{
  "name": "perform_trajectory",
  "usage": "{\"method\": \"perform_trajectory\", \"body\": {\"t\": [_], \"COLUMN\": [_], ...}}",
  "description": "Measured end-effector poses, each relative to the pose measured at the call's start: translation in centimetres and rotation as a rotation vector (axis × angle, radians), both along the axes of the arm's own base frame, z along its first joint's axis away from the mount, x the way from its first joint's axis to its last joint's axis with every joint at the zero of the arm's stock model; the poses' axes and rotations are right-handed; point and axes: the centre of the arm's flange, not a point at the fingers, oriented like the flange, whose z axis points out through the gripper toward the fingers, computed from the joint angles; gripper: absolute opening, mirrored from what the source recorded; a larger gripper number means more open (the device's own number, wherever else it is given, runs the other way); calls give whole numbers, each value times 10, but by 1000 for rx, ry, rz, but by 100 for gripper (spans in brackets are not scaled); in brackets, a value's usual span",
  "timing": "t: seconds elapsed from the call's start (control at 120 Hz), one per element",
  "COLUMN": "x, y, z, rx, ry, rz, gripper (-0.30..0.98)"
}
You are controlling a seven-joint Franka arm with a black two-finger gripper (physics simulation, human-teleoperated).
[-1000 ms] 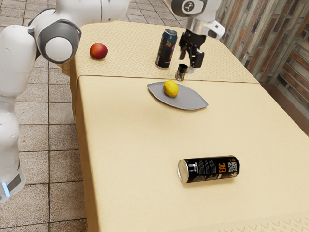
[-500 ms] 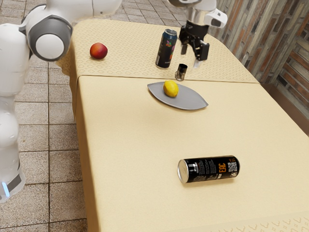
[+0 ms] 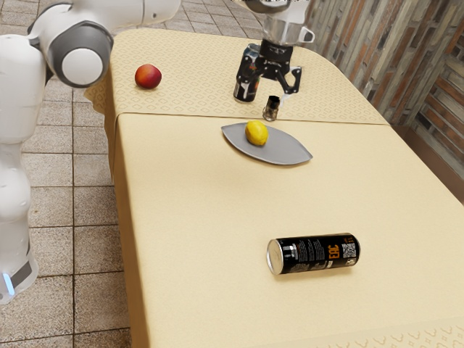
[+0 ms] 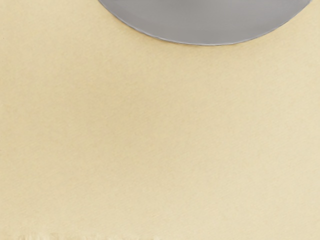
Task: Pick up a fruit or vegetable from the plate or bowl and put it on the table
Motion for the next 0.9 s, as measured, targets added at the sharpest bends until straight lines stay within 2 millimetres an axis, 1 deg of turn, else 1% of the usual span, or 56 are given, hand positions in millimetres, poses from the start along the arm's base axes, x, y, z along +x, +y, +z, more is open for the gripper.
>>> {"method": "perform_trajectory", "body": {"t": [0.117, 0.192, 0.225, 0.275, 0.417, 0.492, 0.583, 0.692, 0.9], "x": [0, 3, 3, 3, 9, 10, 8, 9, 19], "y": [22, 27, 35, 46, 52, 55, 71, 87, 96], "z": [-15, -34, -45, -55, -69, -73, -77, -83, -85], "rx": [-9, -15, -25, -37, -53, -54, -49, -48, 21], "ry": [39, 68, 82, 89, 87, 84, 83, 79, 52], "rz": [171, 245, 286, 341, 431, 466, 520, 565, 548], "gripper": [69, 69, 69, 69, 69, 69, 69, 69, 69]}}
